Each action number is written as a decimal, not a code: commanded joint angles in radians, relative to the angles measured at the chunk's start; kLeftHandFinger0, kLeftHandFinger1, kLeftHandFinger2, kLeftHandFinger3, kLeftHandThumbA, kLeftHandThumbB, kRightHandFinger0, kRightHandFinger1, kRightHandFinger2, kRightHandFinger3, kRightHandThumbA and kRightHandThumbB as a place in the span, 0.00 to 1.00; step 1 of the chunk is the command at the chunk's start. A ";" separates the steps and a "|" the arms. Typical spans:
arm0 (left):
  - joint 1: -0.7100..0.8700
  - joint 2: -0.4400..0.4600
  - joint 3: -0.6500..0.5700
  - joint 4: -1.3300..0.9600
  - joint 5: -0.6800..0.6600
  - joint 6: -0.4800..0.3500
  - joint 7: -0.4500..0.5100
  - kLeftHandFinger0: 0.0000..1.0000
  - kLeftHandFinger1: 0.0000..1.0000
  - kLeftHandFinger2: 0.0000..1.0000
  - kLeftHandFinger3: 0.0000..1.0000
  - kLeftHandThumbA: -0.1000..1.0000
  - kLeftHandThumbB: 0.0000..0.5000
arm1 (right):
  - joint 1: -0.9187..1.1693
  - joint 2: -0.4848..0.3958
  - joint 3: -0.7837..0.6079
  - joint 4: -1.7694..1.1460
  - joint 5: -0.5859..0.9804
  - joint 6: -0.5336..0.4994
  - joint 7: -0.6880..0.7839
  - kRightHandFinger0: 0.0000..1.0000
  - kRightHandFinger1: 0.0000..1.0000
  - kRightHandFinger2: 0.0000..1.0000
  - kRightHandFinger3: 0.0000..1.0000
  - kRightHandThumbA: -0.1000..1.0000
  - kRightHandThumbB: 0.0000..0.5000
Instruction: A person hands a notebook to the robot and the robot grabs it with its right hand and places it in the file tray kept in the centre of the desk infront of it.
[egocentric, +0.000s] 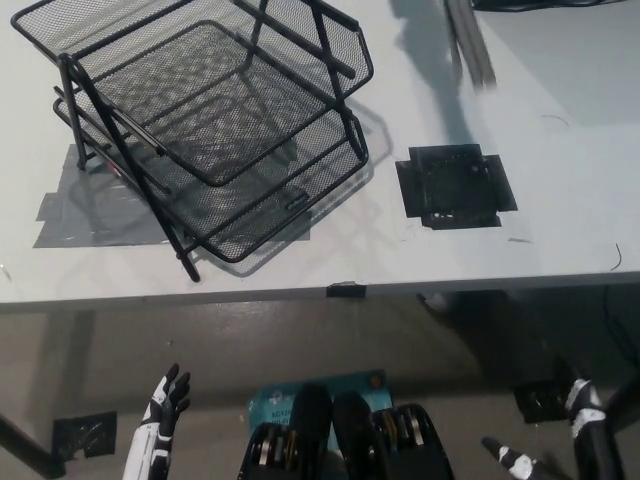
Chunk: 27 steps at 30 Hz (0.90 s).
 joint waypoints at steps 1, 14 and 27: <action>-0.003 0.004 0.011 -0.011 0.007 -0.041 0.026 1.00 1.00 1.00 1.00 1.00 0.43 | -0.004 0.038 -0.041 -0.249 -0.073 -0.039 -0.048 1.00 1.00 1.00 1.00 1.00 0.47; -0.006 0.006 0.010 0.001 0.014 -0.043 0.030 1.00 1.00 1.00 1.00 1.00 0.49 | -0.264 0.066 -0.086 -0.336 -0.170 0.150 -0.047 1.00 1.00 1.00 1.00 1.00 0.88; -0.030 0.008 0.010 0.009 0.012 -0.043 0.024 1.00 1.00 1.00 1.00 1.00 0.45 | -0.536 0.056 -0.021 -0.107 -0.316 0.349 -0.020 1.00 1.00 1.00 1.00 1.00 1.00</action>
